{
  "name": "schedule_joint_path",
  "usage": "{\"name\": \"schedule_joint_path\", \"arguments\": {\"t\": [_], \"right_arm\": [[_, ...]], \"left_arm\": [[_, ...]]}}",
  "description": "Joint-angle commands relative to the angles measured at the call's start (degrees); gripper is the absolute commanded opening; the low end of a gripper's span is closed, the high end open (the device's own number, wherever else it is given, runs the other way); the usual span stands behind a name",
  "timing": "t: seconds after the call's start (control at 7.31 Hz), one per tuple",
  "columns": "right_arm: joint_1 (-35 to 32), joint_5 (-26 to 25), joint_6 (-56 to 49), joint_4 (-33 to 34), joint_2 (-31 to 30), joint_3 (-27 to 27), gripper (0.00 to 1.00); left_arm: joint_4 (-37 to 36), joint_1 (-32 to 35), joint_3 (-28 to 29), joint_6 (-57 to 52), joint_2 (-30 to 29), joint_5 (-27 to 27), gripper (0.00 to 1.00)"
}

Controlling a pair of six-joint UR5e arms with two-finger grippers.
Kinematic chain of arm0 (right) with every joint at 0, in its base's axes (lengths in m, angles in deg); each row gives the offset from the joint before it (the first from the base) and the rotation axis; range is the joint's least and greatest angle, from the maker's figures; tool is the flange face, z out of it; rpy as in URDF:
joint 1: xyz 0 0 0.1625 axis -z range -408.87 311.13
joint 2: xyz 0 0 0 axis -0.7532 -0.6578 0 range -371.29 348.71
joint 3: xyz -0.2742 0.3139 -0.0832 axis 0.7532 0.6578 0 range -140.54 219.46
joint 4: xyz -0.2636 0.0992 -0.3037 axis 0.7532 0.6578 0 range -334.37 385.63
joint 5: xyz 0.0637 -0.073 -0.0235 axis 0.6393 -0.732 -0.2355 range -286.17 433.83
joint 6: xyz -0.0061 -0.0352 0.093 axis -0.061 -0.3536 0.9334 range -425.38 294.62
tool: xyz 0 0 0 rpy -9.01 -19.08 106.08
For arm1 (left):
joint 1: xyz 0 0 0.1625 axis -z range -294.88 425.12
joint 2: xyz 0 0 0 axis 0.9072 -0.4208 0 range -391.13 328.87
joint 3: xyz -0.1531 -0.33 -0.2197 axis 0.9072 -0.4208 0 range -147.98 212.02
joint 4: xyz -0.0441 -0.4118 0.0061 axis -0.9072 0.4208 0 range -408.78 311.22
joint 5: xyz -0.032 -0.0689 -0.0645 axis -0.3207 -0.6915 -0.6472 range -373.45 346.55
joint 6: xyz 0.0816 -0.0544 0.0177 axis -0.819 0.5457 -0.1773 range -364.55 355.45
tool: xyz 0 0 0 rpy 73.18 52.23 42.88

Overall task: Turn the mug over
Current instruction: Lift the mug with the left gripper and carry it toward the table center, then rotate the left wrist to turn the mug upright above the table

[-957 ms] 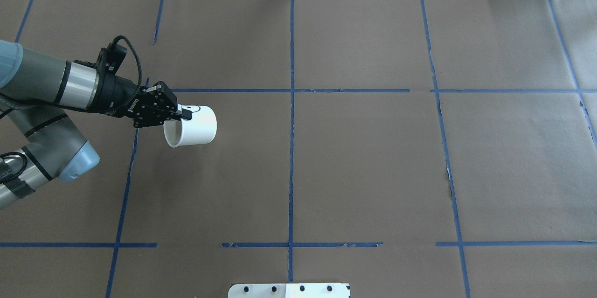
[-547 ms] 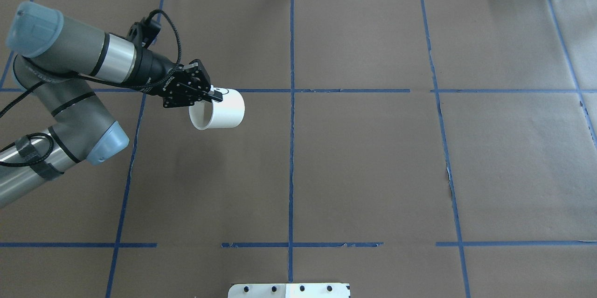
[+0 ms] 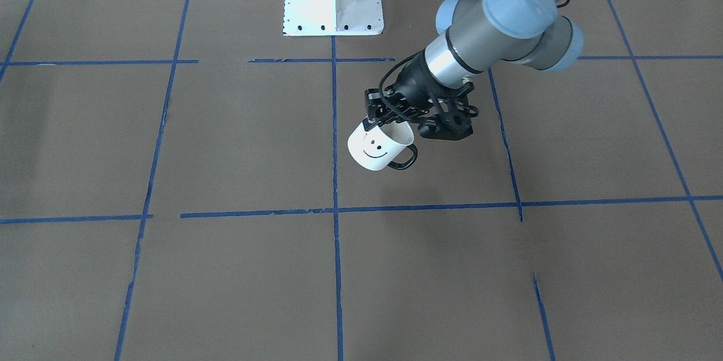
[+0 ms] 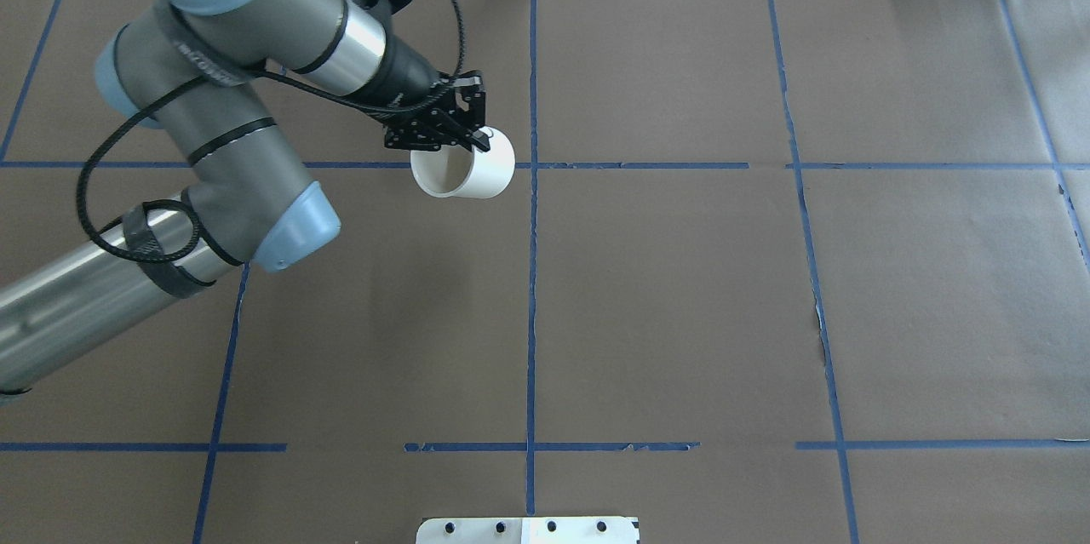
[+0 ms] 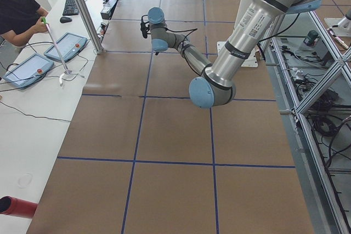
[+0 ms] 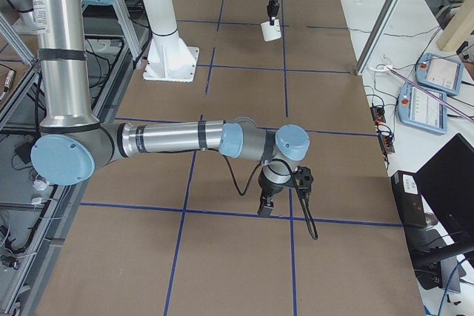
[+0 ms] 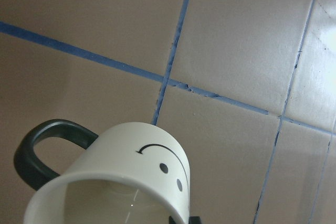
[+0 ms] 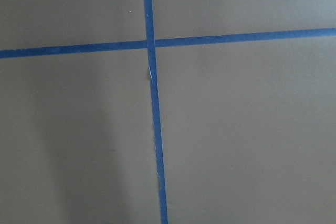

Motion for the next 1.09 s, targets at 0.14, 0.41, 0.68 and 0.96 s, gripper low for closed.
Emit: {"name": "schedule_joint_path", "arguments": {"t": [0.14, 0.41, 0.68, 0.96], "right_arm": [[0.0, 0.0, 0.0, 0.0, 0.0, 0.0, 1.00], [0.0, 0.0, 0.0, 0.0, 0.0, 0.0, 1.00], [0.0, 0.0, 0.0, 0.0, 0.0, 0.0, 1.00], [0.0, 0.0, 0.0, 0.0, 0.0, 0.0, 1.00]], "left_arm": [[-22.6, -6.0, 0.6, -18.7, -9.8, 12.3, 0.00], [-28.6, -9.7, 1.2, -33.0, -10.8, 19.5, 0.00], [-29.2, -11.3, 5.2, -33.8, -13.1, 20.0, 0.00], [-35.9, -11.6, 9.8, -37.3, -18.4, 20.1, 0.00]]}}
